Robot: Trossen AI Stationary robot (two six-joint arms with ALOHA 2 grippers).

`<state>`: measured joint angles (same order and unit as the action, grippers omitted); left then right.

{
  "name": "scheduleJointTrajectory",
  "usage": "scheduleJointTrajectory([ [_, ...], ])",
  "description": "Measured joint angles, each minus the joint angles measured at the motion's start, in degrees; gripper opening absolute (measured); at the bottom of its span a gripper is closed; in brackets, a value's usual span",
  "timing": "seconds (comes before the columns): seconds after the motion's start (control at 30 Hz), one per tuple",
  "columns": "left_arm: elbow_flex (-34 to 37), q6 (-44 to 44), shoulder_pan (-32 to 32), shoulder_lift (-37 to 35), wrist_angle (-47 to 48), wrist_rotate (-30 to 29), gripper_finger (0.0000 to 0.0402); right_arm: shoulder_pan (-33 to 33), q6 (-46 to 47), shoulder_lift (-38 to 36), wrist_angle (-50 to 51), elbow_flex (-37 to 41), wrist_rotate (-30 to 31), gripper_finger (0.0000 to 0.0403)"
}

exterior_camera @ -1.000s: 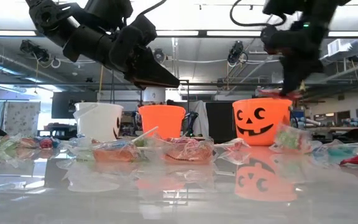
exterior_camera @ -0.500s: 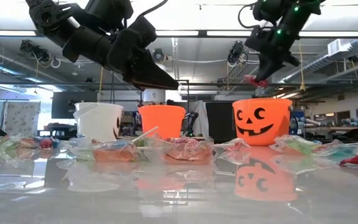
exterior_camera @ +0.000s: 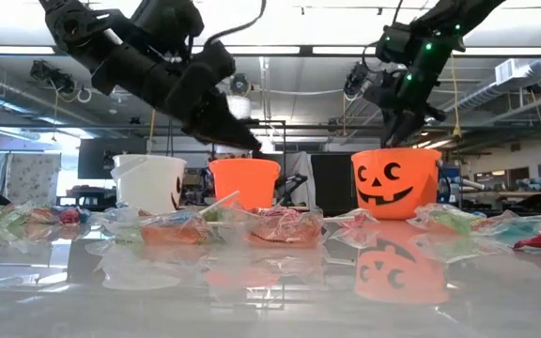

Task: Sort candy by brand, put in halloween buckets
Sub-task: Put the red candy into the right orange bucket

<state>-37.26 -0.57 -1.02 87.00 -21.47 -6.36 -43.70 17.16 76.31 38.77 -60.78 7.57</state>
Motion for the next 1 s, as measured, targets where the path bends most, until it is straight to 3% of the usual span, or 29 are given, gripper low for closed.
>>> scheduleJointTrajectory([
  [0.2,0.00,0.33,-1.56,0.00,0.74,-1.41,0.0080,2.66,-8.70,-2.22,0.13,-3.82,-2.46,0.0162],
  [0.43,0.00,2.14,-3.66,0.00,-1.82,-2.02,0.0080,12.88,-10.76,-3.48,4.51,-3.52,-5.96,0.0154],
  [0.67,0.00,3.22,-3.84,0.00,-1.60,-3.41,0.0080,27.99,-2.01,-3.43,-2.15,5.10,-5.72,0.0153],
  [1.0,0.00,-4.62,-2.31,0.00,-1.01,-4.29,0.0080,51.63,7.76,-3.41,-4.85,14.96,-7.66,0.0153],
])
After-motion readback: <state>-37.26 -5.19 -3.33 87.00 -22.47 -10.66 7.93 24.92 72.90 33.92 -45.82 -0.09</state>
